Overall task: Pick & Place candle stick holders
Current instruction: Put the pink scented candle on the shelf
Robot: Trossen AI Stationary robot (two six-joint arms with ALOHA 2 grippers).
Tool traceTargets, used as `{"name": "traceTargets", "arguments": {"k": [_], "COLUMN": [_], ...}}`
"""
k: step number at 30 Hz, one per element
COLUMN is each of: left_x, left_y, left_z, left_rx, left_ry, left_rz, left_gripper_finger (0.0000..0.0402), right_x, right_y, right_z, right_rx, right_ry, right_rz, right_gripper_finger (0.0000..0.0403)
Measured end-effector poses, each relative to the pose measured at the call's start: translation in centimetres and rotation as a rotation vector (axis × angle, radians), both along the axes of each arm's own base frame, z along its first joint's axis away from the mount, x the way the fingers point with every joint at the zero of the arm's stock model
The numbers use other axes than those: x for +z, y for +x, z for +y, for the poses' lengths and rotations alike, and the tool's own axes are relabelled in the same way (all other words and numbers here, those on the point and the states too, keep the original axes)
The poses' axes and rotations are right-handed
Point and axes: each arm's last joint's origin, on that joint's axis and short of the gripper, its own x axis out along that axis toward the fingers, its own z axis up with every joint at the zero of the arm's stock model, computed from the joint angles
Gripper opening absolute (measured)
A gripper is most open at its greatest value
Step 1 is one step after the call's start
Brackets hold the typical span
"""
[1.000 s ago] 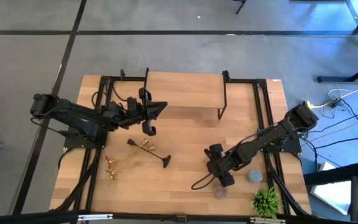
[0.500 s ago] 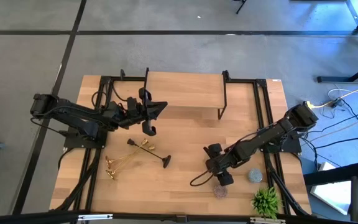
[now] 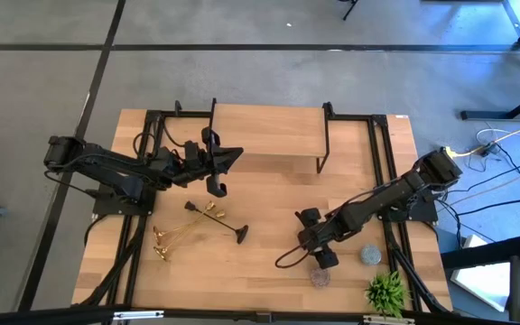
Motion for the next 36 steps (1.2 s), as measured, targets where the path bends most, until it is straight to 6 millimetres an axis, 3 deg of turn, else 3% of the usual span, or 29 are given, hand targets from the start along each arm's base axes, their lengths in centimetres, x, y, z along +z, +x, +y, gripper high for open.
{"name": "traceTargets", "arguments": {"k": [10,36], "left_x": [0.0,0.0], "left_y": [0.0,0.0], "left_z": [0.0,0.0], "left_rx": [0.0,-0.001], "left_ry": [0.0,-0.002], "left_rz": [0.001,0.0], "left_gripper_finger": [0.0004,0.0004], "right_x": [-0.9,-1.1], "right_y": [0.0,-0.1], "right_z": [-0.2,-0.4], "right_rx": [-0.005,0.01], "right_ry": [0.066,0.017], "right_rz": [-0.044,-0.051], "right_gripper_finger": [0.032,0.0319]}}
